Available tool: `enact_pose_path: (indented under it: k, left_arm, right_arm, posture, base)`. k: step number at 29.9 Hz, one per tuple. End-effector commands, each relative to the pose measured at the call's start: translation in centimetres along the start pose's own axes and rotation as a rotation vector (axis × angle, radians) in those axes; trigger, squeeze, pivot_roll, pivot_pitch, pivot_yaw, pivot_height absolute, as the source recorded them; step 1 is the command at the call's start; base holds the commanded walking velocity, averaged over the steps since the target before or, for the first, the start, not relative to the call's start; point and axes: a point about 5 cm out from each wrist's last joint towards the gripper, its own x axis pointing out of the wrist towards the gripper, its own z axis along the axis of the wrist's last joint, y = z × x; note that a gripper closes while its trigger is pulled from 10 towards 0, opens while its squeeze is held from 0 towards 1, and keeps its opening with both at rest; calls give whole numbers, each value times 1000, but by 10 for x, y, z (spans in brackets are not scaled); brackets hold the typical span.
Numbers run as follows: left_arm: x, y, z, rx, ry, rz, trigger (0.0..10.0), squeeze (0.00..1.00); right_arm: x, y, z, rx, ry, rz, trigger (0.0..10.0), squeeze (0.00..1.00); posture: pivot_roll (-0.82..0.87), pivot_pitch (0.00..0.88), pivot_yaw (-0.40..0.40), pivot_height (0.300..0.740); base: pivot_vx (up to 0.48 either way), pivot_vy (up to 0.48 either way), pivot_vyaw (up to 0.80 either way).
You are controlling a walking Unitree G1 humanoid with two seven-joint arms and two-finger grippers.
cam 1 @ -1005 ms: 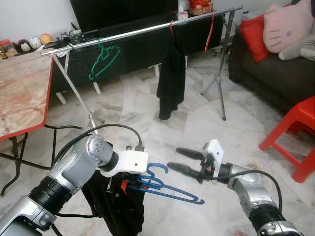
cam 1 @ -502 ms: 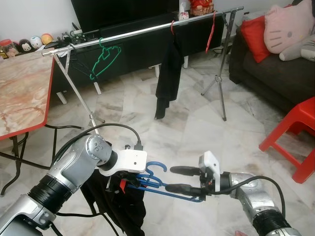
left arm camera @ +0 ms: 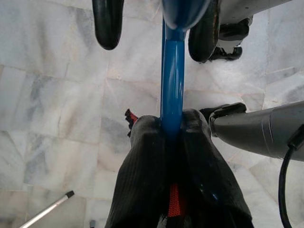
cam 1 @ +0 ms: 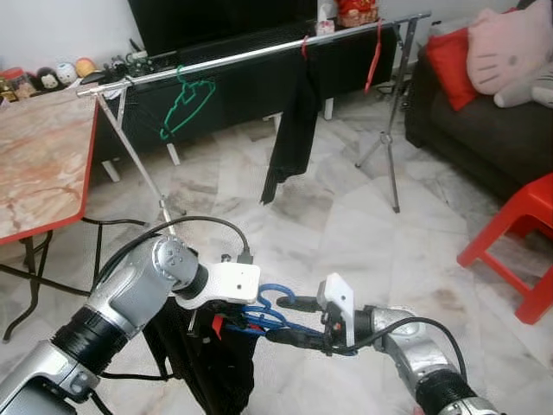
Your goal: Hang hanger
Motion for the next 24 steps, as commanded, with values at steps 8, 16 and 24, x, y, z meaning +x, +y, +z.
enact_pose_path:
  k: [8,16,24]
  left_arm:
    - [-6,4,6,34,4,18,10000,0]
    - [-6,5,6,37,4,19,10000,0]
    - [-6,5,7,42,4,18,10000,0]
  right_arm:
    - [3,-1,-1,-20,16,5,0,0]
    - [6,0,-3,-12,15,19,0,0]
    - [7,1,-4,-9,13,25,0,0]
  posture:
    - [-73,0,112,740]
    - [-70,0,112,740]
    - [-69,0,112,740]
  base:
    - [0,0,0]
    - [0,0,0]
    - [0,0,0]
